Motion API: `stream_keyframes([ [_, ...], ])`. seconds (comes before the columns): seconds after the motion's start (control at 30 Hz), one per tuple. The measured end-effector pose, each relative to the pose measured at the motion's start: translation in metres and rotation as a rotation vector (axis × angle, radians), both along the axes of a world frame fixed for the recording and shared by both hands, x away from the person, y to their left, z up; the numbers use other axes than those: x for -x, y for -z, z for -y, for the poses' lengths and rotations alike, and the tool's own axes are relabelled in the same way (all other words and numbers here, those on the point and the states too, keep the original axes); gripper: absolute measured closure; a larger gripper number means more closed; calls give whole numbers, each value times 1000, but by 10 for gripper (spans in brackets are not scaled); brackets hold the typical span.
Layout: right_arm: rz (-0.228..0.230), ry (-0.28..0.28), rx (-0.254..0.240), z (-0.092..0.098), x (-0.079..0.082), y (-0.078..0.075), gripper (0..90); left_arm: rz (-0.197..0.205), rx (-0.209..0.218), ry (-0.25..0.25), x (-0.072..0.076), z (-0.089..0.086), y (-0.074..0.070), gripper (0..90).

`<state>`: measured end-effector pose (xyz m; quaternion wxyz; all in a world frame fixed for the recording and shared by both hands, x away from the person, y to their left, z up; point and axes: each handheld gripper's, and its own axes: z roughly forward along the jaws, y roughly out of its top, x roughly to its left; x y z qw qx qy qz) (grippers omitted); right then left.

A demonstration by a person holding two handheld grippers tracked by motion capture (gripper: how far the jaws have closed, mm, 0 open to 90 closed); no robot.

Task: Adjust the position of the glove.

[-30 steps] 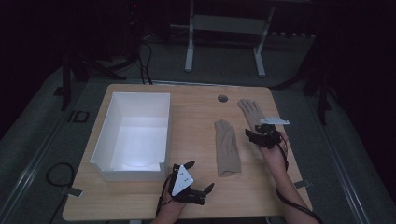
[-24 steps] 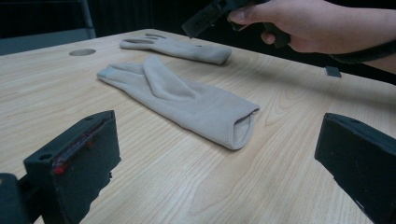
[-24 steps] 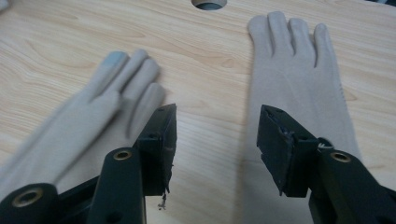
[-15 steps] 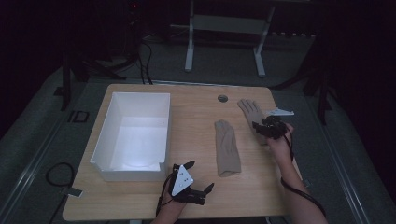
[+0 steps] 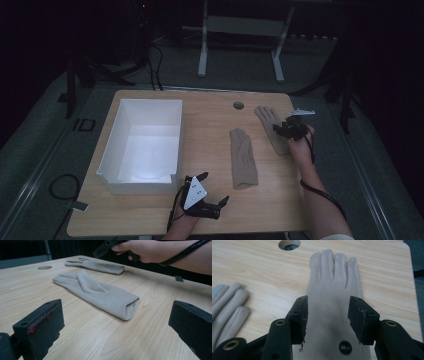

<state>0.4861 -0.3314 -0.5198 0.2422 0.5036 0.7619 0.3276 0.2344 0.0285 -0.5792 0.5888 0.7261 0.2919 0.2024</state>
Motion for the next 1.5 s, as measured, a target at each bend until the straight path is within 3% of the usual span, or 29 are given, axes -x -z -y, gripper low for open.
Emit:
stream_keyframes([
  [0.3, -13, 19, 22, -2, -16, 5, 518, 4, -3, 2, 0, 0, 0, 3],
  [0.67, -49, 31, 45, 2, -21, 27, 510, -3, 2, -1, 0, -1, 0, 3],
  [0.9, -44, 6, 34, 4, -21, 33, 638, -2, 2, -2, 0, -1, 0, 4],
  [0.93, -49, 6, 29, 4, -21, 32, 659, -2, 2, -2, 0, -1, 0, 3],
  [0.97, -47, 5, 43, 4, -21, 32, 737, -1, 1, -2, 0, 0, 0, 3],
  [1.1, -60, 32, 89, -4, -19, 29, 822, 8, -8, 0, 1, 0, 0, 4],
  [1.23, -63, 80, 5, -3, -15, 21, 835, 6, -3, 1, 1, 0, 0, 4],
  [1.4, -25, 92, 1, -5, -4, 4, 835, 2, 2, -2, 0, 0, 0, 4],
  [1.5, -5, 102, -29, -4, 4, -10, 836, 4, -2, -2, 0, 0, 0, 4],
])
